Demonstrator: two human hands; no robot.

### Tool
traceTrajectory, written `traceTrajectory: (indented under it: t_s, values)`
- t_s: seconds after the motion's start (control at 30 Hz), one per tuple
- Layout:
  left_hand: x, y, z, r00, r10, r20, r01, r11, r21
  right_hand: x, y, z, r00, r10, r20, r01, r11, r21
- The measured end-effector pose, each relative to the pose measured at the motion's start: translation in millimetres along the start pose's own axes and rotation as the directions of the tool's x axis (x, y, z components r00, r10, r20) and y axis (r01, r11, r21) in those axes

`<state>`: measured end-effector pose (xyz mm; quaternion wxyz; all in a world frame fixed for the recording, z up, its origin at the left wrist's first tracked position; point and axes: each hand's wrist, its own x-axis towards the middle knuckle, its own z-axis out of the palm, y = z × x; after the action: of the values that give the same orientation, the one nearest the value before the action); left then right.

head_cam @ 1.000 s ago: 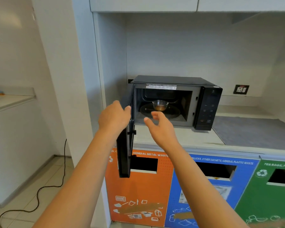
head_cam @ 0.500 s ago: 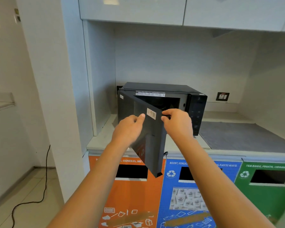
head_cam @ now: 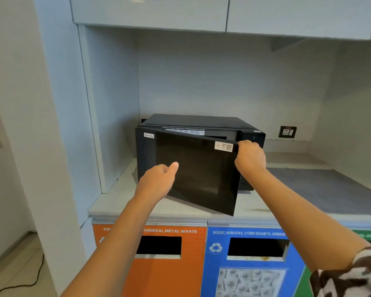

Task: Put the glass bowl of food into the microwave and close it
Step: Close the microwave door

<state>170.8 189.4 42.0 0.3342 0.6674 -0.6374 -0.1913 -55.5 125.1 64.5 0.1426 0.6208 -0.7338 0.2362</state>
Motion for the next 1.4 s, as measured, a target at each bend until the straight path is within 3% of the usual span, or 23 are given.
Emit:
traceTrajectory:
  t_s: [0.4, 0.87, 1.23, 1.4]
  values:
    - [73.0, 20.5, 48.1, 0.997, -0.075, -0.032, 0.076, 0.996, 0.047, 88.9, 40.3, 54.0, 0.992, -0.078, 0.1, 0.084, 0.995, -0.056]
    - [100.1, 31.7, 76.8, 0.996, -0.093, 0.014, 0.09, 0.989, 0.116, 120.8, 49.1, 85.0, 0.976, -0.113, 0.187, 0.136, 0.984, -0.113]
    - [89.8, 21.0, 59.8, 0.995, -0.089, -0.036, 0.093, 0.988, 0.127, 123.0, 41.2, 81.8, 0.969, -0.061, 0.238, 0.094, 0.987, -0.13]
    - [73.8, 14.6, 47.2, 0.997, -0.069, -0.03, 0.072, 0.989, 0.131, 115.7, 30.7, 74.7, 0.954, 0.022, 0.298, 0.0, 0.997, -0.073]
